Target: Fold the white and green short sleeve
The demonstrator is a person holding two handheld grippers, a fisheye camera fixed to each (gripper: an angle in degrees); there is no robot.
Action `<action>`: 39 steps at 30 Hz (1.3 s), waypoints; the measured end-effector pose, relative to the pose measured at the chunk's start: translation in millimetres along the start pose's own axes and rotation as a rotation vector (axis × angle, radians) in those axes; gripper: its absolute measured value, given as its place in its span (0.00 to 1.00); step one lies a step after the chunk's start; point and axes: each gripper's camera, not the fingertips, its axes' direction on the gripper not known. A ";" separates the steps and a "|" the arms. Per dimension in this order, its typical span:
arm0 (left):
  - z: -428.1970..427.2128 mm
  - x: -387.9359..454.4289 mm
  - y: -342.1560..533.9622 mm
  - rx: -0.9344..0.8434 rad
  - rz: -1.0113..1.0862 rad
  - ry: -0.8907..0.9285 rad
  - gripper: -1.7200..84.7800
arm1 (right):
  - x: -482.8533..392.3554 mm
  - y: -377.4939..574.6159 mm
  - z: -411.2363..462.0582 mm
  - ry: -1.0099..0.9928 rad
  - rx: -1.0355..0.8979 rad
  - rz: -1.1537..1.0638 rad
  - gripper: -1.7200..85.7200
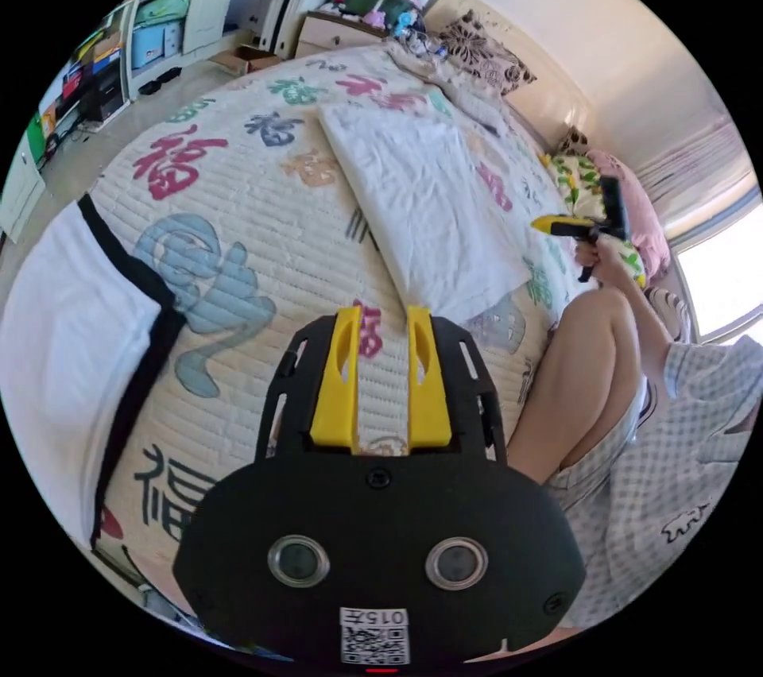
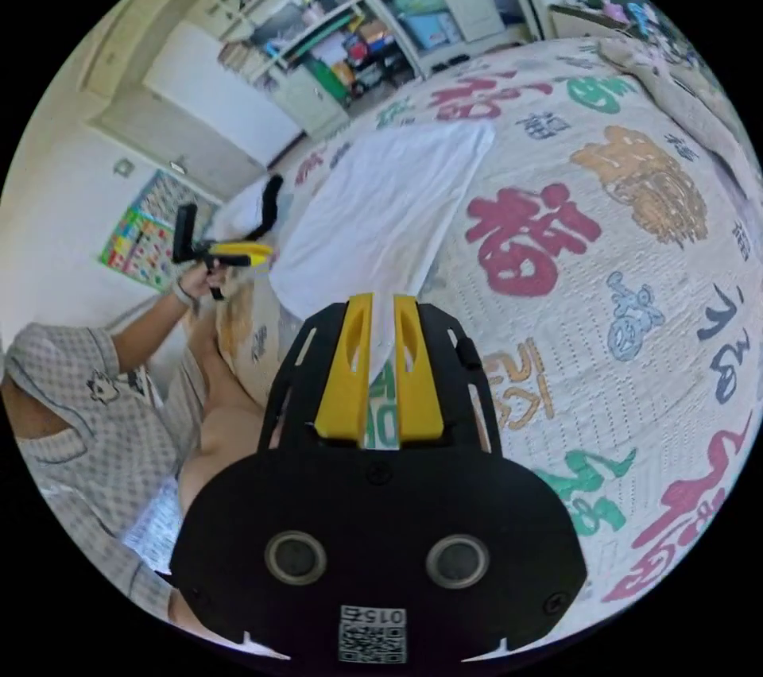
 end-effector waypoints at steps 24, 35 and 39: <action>87.1 -133.4 -186.1 0.119 -0.092 0.467 0.04 | 149.0 -158.5 4.3 -0.326 -0.067 0.114 0.08; -8.2 -20.6 -149.9 0.216 0.416 0.340 0.02 | 18.0 -71.8 -76.9 -0.137 0.005 -0.374 0.07; -17.0 27.4 -96.8 0.160 0.571 0.278 0.02 | -24.2 -7.0 -69.8 -0.074 -0.064 -0.484 0.07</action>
